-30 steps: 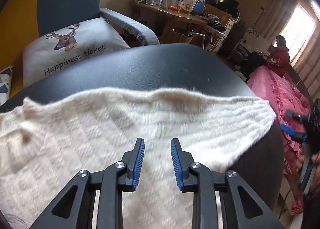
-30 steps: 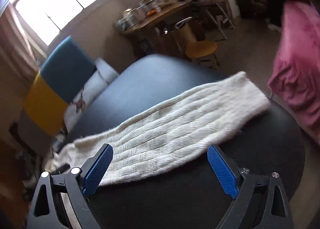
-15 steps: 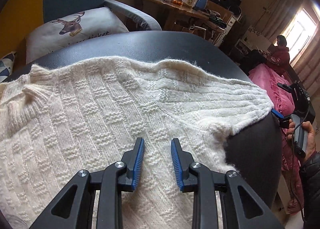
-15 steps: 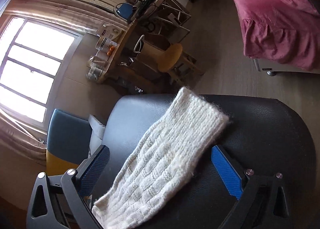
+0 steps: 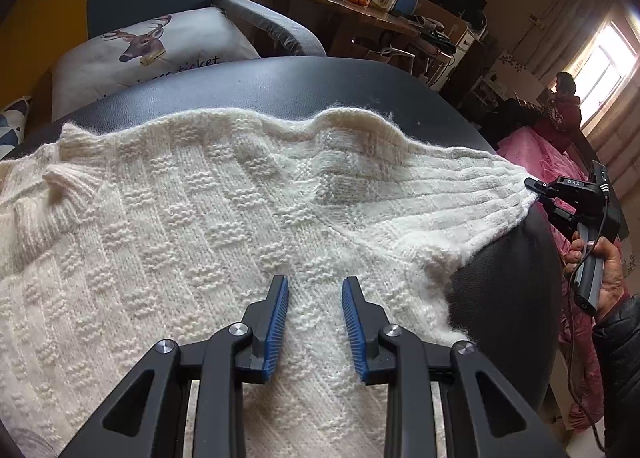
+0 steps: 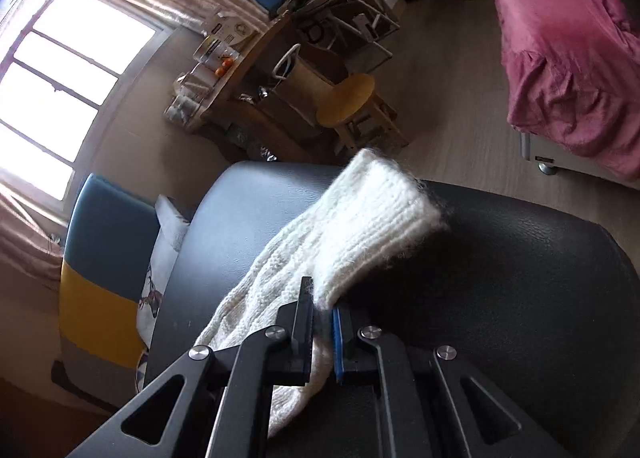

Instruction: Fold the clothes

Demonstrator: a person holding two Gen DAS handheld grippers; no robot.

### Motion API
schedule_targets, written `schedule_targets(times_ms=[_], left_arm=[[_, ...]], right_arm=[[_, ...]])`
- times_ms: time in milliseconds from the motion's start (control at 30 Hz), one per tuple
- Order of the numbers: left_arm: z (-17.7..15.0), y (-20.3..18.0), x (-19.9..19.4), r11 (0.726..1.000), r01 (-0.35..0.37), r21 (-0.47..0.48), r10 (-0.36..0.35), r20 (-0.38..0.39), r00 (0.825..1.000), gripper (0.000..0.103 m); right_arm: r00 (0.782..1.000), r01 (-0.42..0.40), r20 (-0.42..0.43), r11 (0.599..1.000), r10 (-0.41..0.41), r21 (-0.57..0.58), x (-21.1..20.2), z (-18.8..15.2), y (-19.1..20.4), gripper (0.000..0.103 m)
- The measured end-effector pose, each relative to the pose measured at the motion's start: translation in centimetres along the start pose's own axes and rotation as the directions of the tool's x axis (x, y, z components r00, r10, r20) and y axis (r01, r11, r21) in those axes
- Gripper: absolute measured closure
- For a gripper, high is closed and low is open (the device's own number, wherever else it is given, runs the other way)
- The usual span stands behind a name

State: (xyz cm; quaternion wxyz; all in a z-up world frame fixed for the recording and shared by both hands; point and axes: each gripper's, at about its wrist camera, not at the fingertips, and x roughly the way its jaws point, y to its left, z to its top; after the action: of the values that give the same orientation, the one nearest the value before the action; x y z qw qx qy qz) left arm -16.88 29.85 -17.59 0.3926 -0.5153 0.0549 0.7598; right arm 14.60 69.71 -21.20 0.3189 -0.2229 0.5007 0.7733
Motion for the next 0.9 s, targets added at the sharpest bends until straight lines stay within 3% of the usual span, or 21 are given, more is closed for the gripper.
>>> schedule_targets(times_ms=[133,233,367,500,667,800,900], left_arm=[[0.5,0.0,-1.3,0.994,0.081,-0.076,-0.082,-0.02,0.996,0.076],[1.2,-1.1,-2.8,0.98,0.164,-0.115,-0.166,-0.013,0.986,0.075],[2.3,-2.8,-4.6,0.951,0.268,-0.151,-0.272,-0.001,0.962,0.074],[4.1,-4.5,-3.2,0.878,0.405,-0.253,-0.43,-0.048,0.902,0.065],[5.8,-5.1,-0.3,0.796,0.477,-0.373,-0.532,-0.054,0.845,0.064],[6.2,-4.3,2.2,0.767,0.458,-0.449,-0.544,-0.077,0.835,0.064],[6.0,-4.0,4.2,0.746,0.447,-0.493,-0.561,-0.104,0.821,0.064]], right_arm=[[0.998,-0.057,-0.042,0.979,0.05,-0.198,-0.5,-1.2,5.1,0.095],[0.993,-0.094,-0.101,0.924,0.061,-0.371,0.0,-3.8,9.6,0.095],[0.985,-0.107,-0.174,0.819,0.008,-0.563,1.5,-8.7,14.1,0.095],[0.978,-0.073,-0.19,0.707,-0.088,-0.704,3.3,-13.1,16.1,0.095],[0.981,-0.027,-0.119,0.501,-0.153,-0.865,2.6,-17.7,17.3,0.095],[0.984,0.005,-0.067,0.396,-0.167,-0.918,1.7,-19.7,17.0,0.095],[0.989,0.028,-0.024,0.353,-0.143,-0.935,0.6,-20.4,17.0,0.095]])
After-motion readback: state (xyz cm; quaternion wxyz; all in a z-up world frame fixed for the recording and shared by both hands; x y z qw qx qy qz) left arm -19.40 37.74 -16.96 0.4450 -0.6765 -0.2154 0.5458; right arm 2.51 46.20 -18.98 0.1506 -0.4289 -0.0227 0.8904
